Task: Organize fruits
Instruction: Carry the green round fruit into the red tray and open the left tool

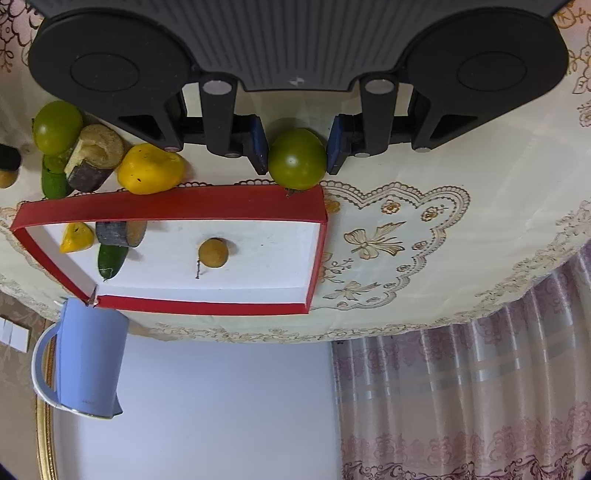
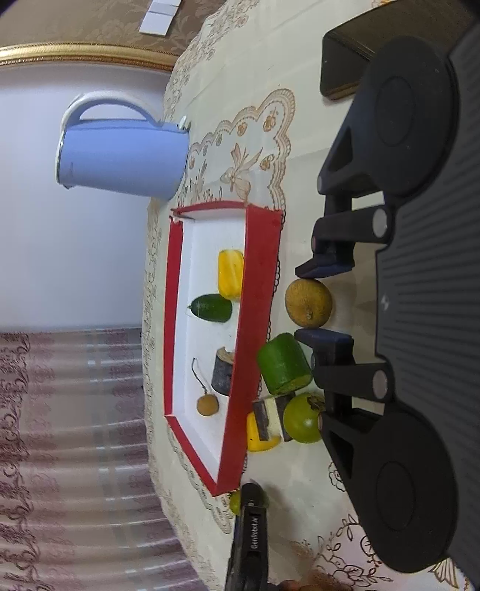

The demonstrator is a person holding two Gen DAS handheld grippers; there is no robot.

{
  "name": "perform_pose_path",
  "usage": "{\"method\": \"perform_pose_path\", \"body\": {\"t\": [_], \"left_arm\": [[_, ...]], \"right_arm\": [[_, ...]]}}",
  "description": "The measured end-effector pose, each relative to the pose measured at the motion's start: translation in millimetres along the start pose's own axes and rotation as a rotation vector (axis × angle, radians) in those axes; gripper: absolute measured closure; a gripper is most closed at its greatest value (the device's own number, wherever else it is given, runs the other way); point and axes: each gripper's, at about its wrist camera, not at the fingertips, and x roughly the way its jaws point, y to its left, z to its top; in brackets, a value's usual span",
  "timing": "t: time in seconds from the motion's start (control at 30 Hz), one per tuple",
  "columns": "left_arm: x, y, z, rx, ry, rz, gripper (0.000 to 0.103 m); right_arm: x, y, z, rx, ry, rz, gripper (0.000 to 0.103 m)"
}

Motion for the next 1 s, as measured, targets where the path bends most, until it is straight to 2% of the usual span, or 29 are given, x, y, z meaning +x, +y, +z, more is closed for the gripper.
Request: {"method": "perform_pose_path", "body": {"t": [0.47, 1.0], "left_arm": [[-4, -8, 14, 0.051, 0.0, 0.065, 0.07], [8, -50, 52, 0.149, -0.048, 0.051, 0.07]], "right_arm": [[-3, -8, -2, 0.044, -0.018, 0.027, 0.076], [-3, -12, -2, 0.069, -0.016, 0.033, 0.076]]}}
